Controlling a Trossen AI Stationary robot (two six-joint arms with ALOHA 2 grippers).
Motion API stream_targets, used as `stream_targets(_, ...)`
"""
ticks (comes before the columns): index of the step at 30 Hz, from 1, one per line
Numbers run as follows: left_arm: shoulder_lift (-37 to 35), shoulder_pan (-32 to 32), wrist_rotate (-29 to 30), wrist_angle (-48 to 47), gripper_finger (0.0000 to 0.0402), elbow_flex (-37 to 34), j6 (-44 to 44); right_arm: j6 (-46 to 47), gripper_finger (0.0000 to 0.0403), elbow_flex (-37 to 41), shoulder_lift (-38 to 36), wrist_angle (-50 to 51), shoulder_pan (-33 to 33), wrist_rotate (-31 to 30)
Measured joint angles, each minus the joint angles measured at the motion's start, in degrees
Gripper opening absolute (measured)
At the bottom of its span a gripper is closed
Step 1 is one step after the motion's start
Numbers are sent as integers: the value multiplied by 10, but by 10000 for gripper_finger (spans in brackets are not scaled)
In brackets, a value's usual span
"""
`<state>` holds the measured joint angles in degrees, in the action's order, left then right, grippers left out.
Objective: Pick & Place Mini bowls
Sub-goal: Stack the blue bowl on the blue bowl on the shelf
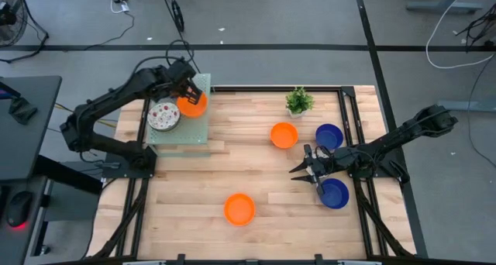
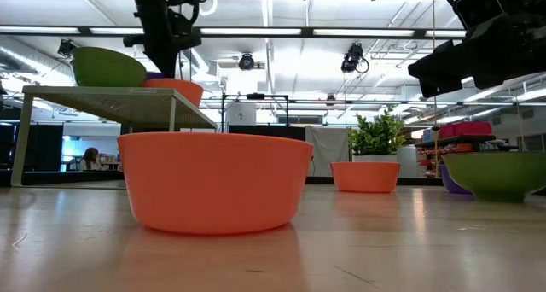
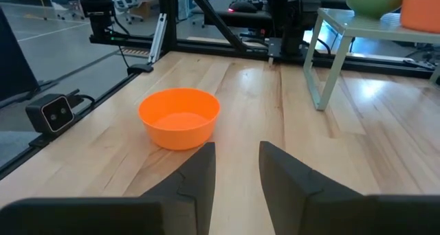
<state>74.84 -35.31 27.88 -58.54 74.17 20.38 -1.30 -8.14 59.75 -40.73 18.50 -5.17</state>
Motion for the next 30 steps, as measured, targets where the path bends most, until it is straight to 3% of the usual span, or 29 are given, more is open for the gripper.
stream_targets(11, 1, 0, 11, 27, 9, -15, -5, 0, 114, 0, 0, 0, 0, 0)
stream_targets(30, 1, 0, 18, 43, 58, -15, -14, 2, 114, 0, 0, 0, 0, 0)
